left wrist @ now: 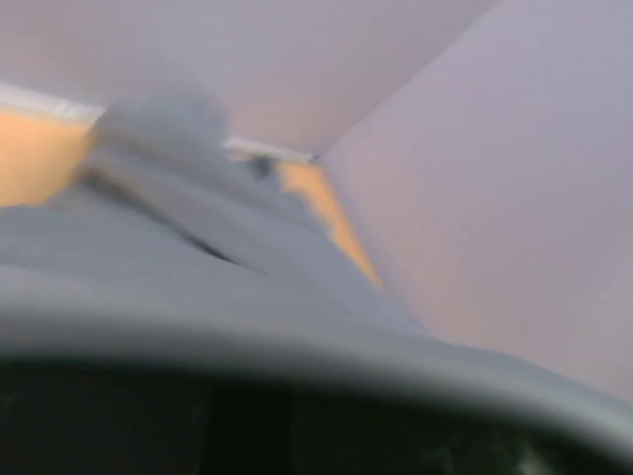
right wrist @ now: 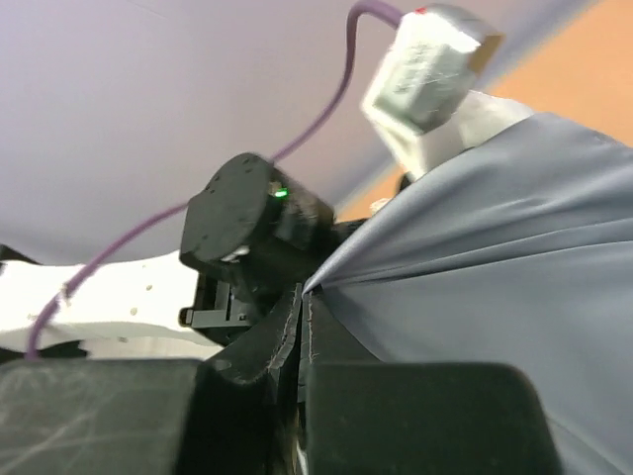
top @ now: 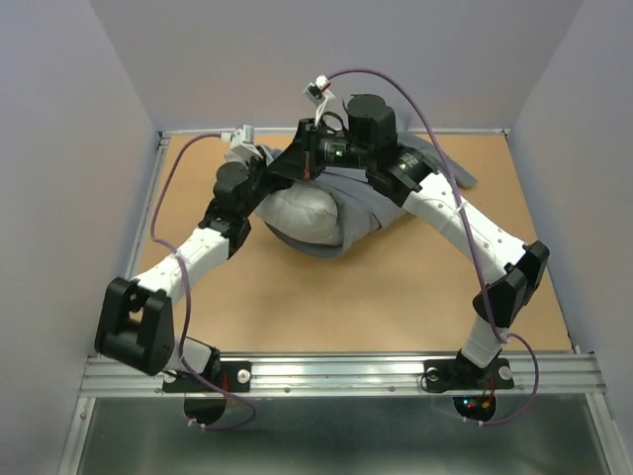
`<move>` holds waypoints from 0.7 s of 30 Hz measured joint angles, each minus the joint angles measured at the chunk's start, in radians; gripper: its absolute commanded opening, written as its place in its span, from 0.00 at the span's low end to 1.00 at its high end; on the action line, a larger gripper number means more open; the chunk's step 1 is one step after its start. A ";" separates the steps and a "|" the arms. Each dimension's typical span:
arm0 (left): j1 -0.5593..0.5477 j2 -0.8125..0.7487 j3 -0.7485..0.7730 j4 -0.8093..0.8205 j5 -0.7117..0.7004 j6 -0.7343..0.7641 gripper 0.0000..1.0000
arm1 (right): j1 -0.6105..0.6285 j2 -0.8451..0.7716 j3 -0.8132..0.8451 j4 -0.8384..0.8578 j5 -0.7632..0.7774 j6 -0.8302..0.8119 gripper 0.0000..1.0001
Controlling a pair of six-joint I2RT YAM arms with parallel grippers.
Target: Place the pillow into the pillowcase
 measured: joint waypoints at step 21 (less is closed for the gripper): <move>0.173 -0.326 -0.190 -0.566 0.291 0.388 0.99 | -0.138 -0.019 -0.420 0.065 0.014 -0.151 0.12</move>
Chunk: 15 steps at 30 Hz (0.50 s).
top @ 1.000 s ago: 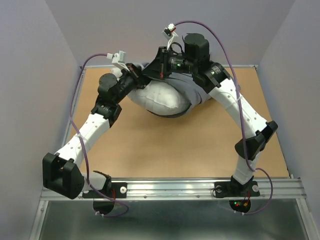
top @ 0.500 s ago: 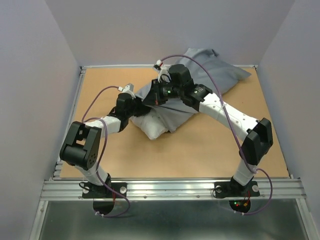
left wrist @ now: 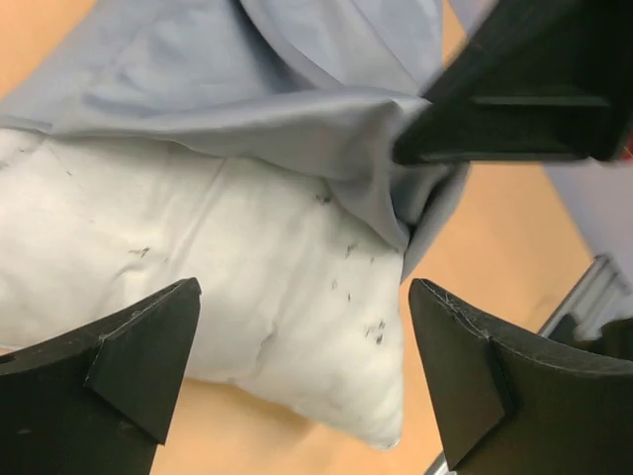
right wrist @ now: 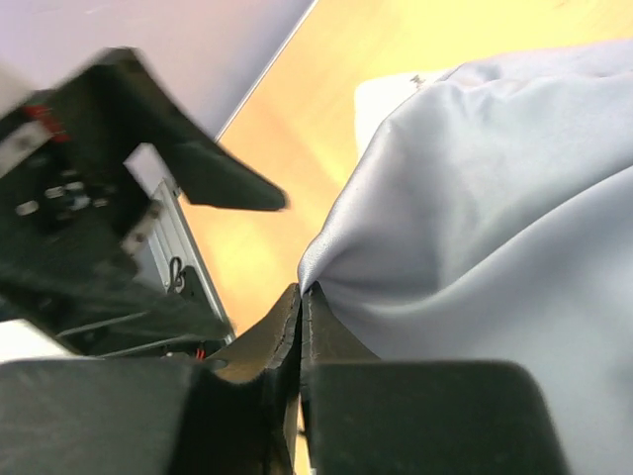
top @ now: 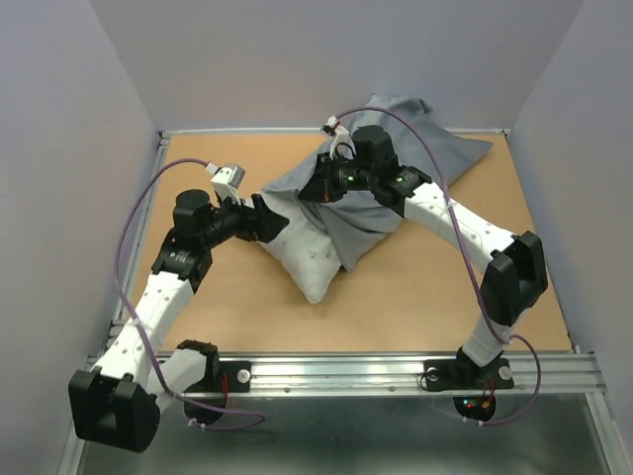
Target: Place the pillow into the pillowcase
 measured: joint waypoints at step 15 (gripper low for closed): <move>-0.522 0.101 0.048 -0.373 -0.254 0.746 0.99 | -0.102 -0.388 -0.315 -0.091 0.152 0.072 0.67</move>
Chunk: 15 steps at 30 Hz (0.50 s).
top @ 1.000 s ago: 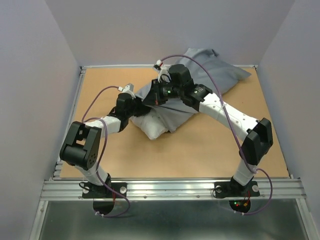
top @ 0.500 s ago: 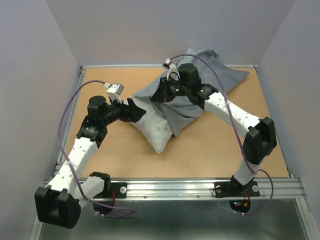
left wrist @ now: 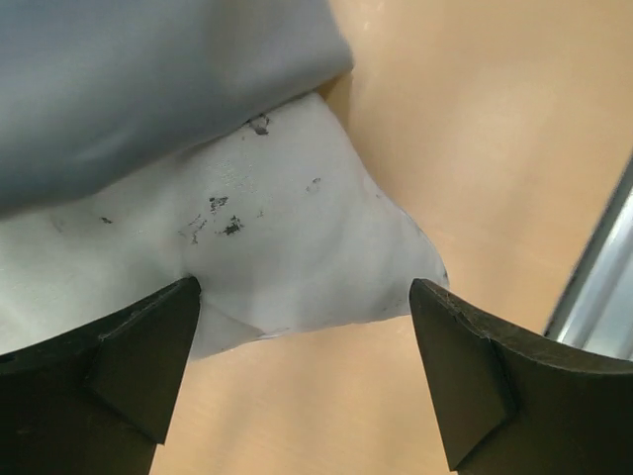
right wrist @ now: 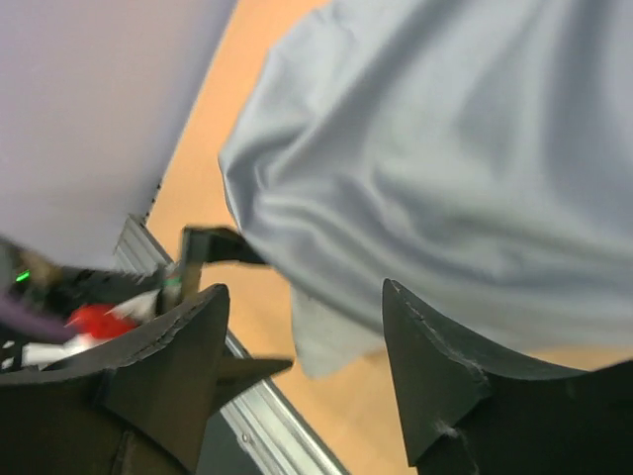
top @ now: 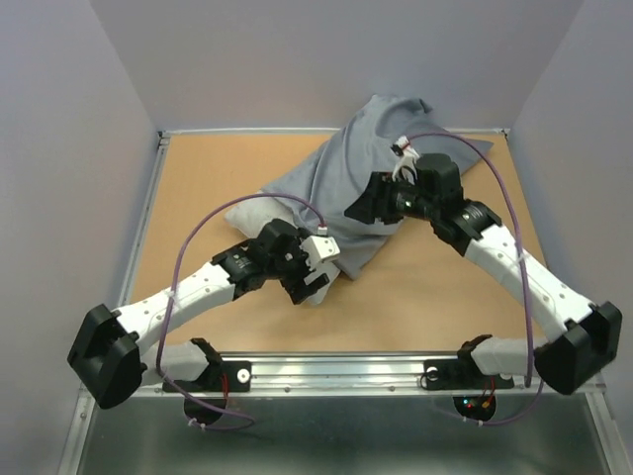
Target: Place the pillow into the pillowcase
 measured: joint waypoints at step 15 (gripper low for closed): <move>0.050 0.403 0.192 0.173 -0.033 -0.099 0.00 | -0.056 -0.009 -0.355 -0.139 0.137 0.037 0.84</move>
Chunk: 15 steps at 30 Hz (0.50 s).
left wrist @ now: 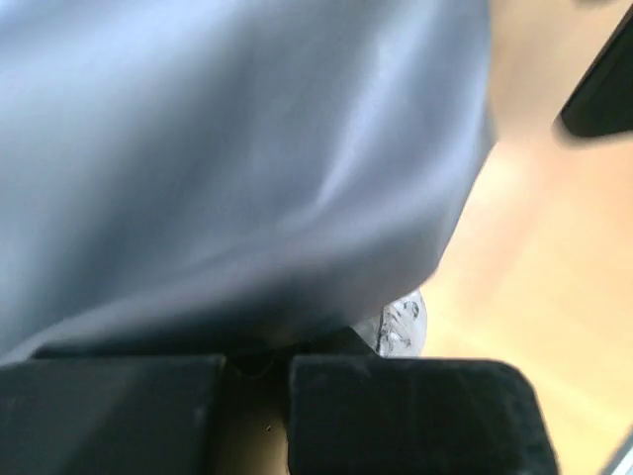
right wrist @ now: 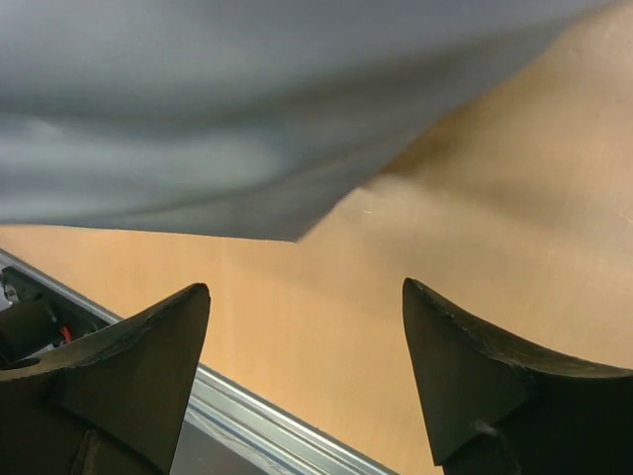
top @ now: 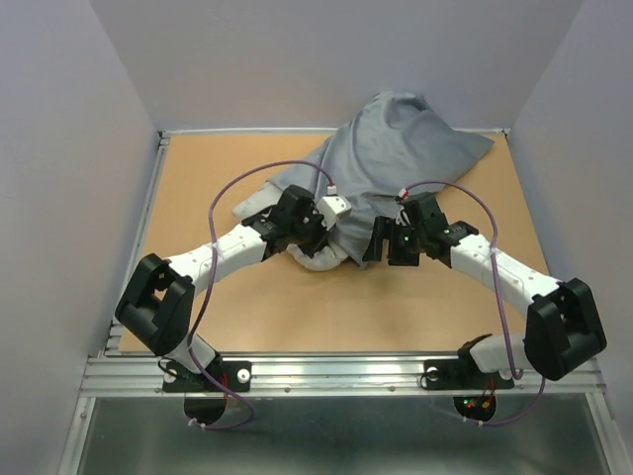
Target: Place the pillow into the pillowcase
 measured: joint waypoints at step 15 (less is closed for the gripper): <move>0.068 0.018 0.085 0.000 0.241 -0.205 0.00 | -0.007 0.188 -0.069 0.256 0.057 -0.029 0.37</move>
